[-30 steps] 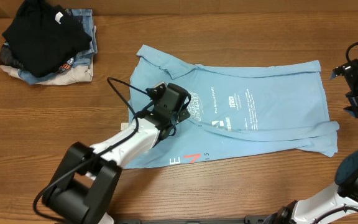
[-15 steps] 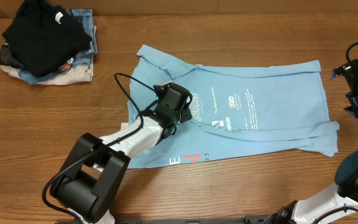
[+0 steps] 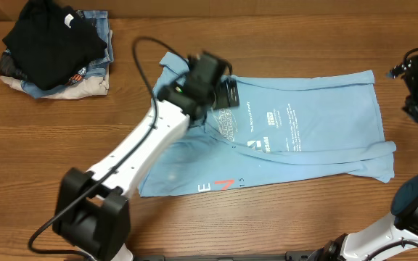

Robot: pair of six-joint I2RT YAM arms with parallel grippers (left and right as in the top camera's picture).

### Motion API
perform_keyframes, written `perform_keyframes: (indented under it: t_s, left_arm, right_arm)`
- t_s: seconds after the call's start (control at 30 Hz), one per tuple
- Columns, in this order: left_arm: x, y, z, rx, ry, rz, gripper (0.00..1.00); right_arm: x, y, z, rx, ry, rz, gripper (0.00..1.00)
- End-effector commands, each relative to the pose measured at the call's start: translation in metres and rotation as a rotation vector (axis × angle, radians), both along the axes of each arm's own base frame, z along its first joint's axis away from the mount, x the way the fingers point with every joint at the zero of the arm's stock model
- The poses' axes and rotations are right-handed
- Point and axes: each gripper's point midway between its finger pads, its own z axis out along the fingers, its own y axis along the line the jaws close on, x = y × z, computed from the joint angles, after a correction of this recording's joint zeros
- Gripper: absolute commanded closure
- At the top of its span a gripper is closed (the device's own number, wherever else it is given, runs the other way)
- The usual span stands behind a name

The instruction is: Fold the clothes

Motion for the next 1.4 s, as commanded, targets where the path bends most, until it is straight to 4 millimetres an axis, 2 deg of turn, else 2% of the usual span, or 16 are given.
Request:
perform_keyframes:
  t_s: [0.0,0.1,0.2,0.4,0.5,0.6,0.73,0.9,1.03,1.23,1.37]
  left_arm:
    - [0.021,0.014,0.040,-0.072,-0.079,-0.012,0.00]
    - [0.032,0.019,0.038,-0.140,-0.066,-0.023,0.00]
    - [0.038,0.016,0.015,-0.184,-0.005,-0.051,0.04]
    - [0.045,-0.013,-0.041,-0.264,0.121,-0.158,0.01]
    - [0.051,-0.021,-0.062,-0.282,0.167,-0.175,0.00]
    - [0.055,-0.023,-0.073,-0.275,0.183,-0.170,0.00]
    - [0.060,-0.015,-0.084,-0.237,0.185,-0.127,0.00]
    - [0.064,-0.007,-0.087,-0.198,0.174,-0.089,0.02]
    - [0.066,0.007,-0.101,-0.146,0.199,0.002,0.06]
    - [0.067,0.006,-0.120,-0.142,0.224,0.007,0.04]
    - [0.076,0.007,-0.118,-0.152,0.191,0.012,0.05]
  right_arm:
    - [0.023,0.017,0.022,0.010,-0.126,0.088,0.03]
    - [0.040,0.026,0.023,-0.019,-0.162,0.123,0.04]
    - [0.050,0.028,0.010,-0.075,-0.137,0.128,0.04]
    - [0.056,0.023,-0.043,-0.094,-0.009,0.119,0.05]
    - [0.057,0.018,-0.071,-0.078,0.037,0.131,0.05]
    - [0.057,0.016,-0.084,-0.083,0.055,0.157,0.04]
    - [0.061,0.015,-0.085,-0.098,0.039,0.173,0.03]
    - [0.063,0.013,-0.084,-0.107,0.029,0.171,0.02]
    - [0.062,0.007,-0.085,-0.136,0.044,0.154,0.02]
    - [0.061,0.006,-0.086,-0.139,0.049,0.153,0.01]
    - [0.060,0.007,-0.086,-0.137,0.052,0.154,0.00]
